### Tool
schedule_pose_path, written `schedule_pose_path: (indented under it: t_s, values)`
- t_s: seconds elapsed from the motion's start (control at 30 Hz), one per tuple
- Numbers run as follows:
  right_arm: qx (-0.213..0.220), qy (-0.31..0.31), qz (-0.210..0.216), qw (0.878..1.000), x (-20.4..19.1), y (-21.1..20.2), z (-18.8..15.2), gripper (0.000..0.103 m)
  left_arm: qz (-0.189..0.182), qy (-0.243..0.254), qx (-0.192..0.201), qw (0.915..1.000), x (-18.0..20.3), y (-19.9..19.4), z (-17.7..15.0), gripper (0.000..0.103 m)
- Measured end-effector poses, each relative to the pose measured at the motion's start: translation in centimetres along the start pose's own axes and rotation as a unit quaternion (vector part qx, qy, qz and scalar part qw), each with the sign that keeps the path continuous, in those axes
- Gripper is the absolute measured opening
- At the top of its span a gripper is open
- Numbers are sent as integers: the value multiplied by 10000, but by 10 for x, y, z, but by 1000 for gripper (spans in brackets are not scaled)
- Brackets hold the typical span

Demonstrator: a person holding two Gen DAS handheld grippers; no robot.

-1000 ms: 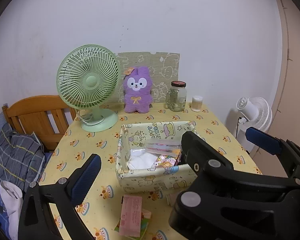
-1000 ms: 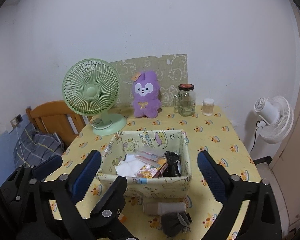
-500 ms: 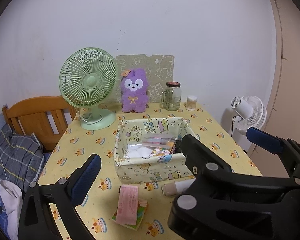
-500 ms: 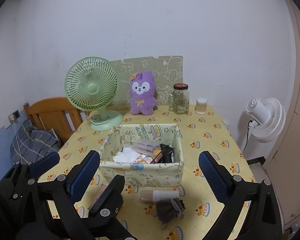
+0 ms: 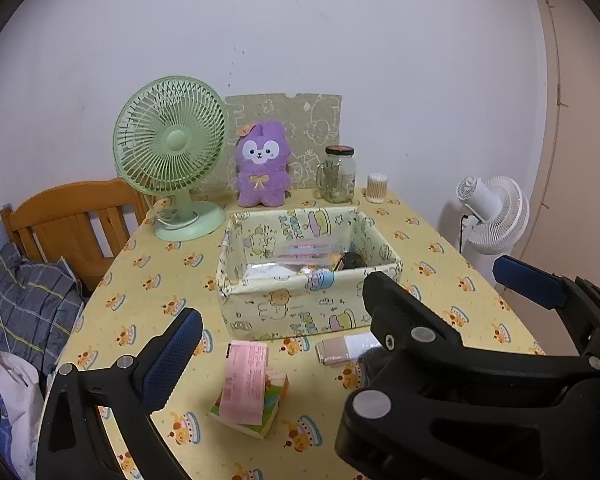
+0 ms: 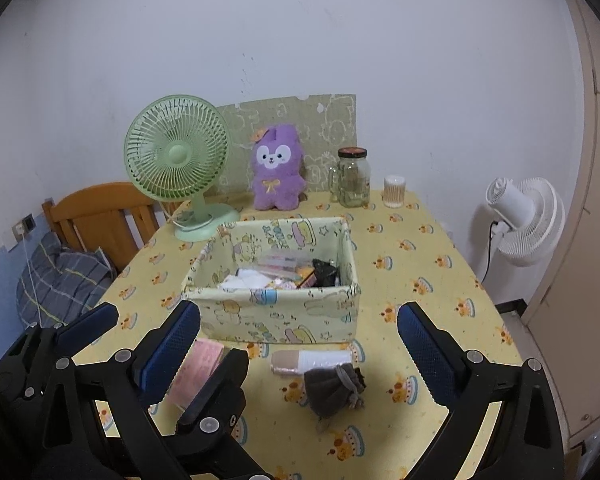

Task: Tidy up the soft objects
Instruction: 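Reach the right tool to the dark grey drawstring pouch and grasp it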

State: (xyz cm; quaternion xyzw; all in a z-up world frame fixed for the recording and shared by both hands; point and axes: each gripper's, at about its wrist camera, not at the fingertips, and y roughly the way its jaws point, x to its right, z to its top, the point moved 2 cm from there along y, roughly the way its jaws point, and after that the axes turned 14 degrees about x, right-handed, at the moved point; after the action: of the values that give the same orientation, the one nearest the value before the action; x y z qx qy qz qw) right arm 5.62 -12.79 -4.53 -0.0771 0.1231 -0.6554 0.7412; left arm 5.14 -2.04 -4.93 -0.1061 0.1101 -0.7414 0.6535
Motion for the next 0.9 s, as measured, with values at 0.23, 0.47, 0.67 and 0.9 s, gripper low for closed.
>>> schedule_pose_path:
  t_s: [0.23, 0.47, 0.67, 0.9]
  values:
    - [-4, 18, -27, 10000, 0, 2, -20, 100, 47, -24, -34, 10000, 0, 1, -22, 103]
    - [-86, 149, -31, 9998, 4, 9, -43, 100, 77, 3, -132, 9999, 2, 9, -42, 103]
    - [-212, 162, -75, 9996, 8, 18, -59, 100, 65, -32, -299, 9995, 3, 21, -58, 103]
    - [-557, 176, -146, 9982, 17, 40, -82, 99, 100, 13, -616, 9980, 7, 41, -77, 102]
